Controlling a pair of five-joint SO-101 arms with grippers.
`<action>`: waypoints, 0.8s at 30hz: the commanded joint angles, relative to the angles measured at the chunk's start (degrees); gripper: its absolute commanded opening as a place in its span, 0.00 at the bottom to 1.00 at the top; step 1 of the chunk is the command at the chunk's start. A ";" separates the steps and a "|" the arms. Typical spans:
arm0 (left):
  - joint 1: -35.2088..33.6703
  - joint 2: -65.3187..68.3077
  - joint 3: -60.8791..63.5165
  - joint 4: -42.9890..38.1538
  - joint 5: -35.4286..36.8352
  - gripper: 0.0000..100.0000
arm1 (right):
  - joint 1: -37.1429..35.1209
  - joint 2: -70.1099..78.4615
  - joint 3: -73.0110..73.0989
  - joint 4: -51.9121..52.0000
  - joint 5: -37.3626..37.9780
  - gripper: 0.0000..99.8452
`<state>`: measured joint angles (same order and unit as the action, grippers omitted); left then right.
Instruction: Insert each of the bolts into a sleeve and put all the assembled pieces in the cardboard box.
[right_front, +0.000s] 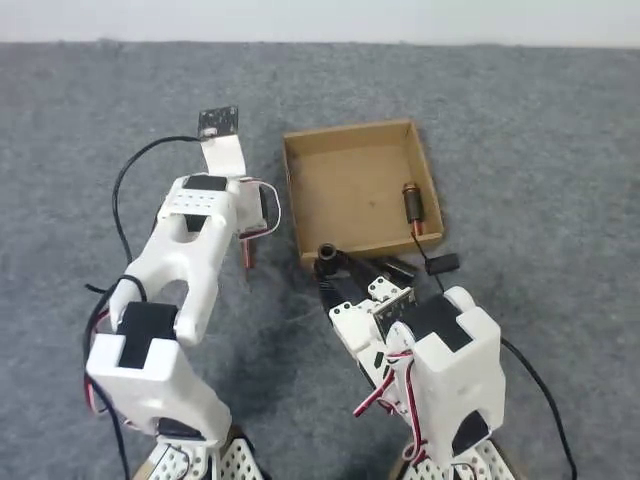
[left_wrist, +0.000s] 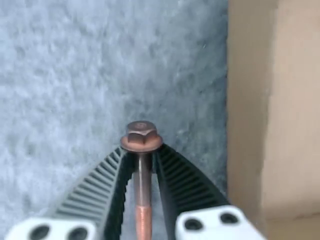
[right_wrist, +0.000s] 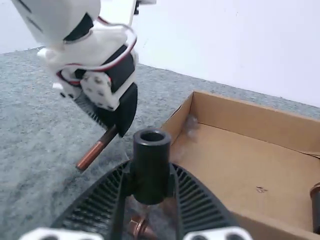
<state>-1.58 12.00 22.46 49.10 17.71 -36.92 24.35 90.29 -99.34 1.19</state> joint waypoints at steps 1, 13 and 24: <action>-0.26 -3.69 -5.58 -0.70 -0.53 0.01 | 0.04 -2.86 0.53 -1.45 1.05 0.01; 4.57 -26.20 -3.03 -1.14 -0.53 0.01 | 0.04 -2.86 0.44 -1.45 1.05 0.01; 6.95 -41.14 11.21 -12.48 -0.53 0.01 | -0.31 -2.86 0.44 -1.36 0.88 0.01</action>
<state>5.19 -22.29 29.14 45.41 17.71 -36.92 24.35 90.29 -99.34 1.19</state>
